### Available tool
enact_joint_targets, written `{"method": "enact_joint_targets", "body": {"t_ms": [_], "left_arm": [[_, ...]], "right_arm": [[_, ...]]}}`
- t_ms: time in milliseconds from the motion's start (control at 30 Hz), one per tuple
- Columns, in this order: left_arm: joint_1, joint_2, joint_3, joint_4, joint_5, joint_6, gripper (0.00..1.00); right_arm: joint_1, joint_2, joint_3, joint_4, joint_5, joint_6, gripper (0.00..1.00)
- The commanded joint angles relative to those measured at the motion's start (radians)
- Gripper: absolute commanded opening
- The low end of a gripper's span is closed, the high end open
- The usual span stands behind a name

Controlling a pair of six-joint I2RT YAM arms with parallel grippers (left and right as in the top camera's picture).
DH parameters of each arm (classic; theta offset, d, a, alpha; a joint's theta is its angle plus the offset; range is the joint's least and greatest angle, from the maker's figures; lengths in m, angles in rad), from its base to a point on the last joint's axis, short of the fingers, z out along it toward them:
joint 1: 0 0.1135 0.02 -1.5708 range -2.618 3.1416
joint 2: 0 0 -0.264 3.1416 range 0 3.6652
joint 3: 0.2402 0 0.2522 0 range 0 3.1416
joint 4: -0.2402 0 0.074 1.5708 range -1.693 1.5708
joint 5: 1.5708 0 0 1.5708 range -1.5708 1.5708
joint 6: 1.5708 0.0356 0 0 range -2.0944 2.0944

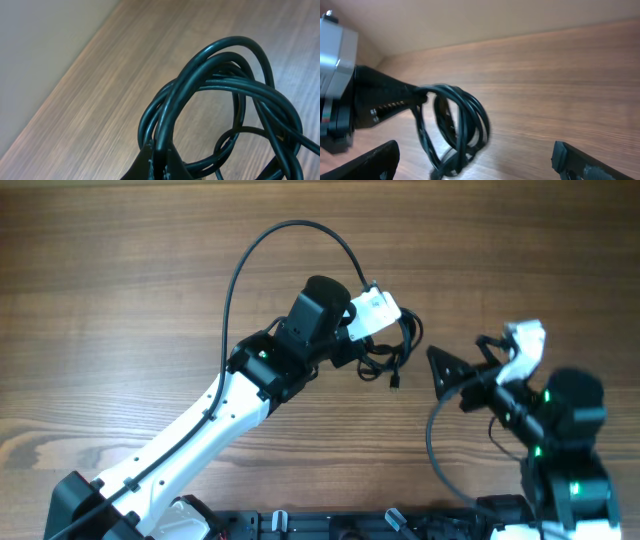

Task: Untangle cables
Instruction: 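Move the right gripper toward the hanging coil held by the left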

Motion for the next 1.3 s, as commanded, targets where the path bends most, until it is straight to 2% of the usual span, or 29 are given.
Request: {"method": "enact_joint_targets", "body": {"t_ms": [0, 133, 333, 500, 700, 833, 1000, 1267], "left_arm": [[0.003, -0.03, 0.018, 0.01, 0.102, 0.065, 0.04], [0.007, -0.03, 0.018, 0.011, 0.109, 0.068, 0.04], [0.039, -0.03, 0.018, 0.01, 0.109, 0.068, 0.04], [0.059, -0.03, 0.018, 0.012, 0.122, 0.066, 0.04], [0.059, -0.03, 0.018, 0.014, 0.135, 0.049, 0.04], [0.06, -0.03, 0.018, 0.022, 0.113, -0.032, 0.04], [0.059, -0.03, 0.018, 0.022, 0.014, -0.218, 0.04], [0.059, -0.048, 0.018, 0.04, 0.014, -0.479, 0.04]], "right_arm": [[-0.004, 0.122, 0.08, -0.006, -0.155, -0.021, 1.0], [-0.004, 0.206, 0.084, 0.032, -0.202, -0.005, 1.0], [-0.004, 0.265, 0.083, 0.111, -0.187, 0.301, 1.0], [-0.004, 0.277, 0.083, 0.154, -0.183, 0.307, 1.0], [-0.004, 0.277, 0.083, 0.114, -0.269, 0.246, 0.94], [-0.004, 0.277, 0.083, 0.022, -0.269, 0.244, 0.92], [-0.003, 0.277, 0.083, -0.062, -0.269, 0.243, 0.91], [-0.003, 0.277, 0.082, -0.098, -0.288, 0.245, 0.85]]}}
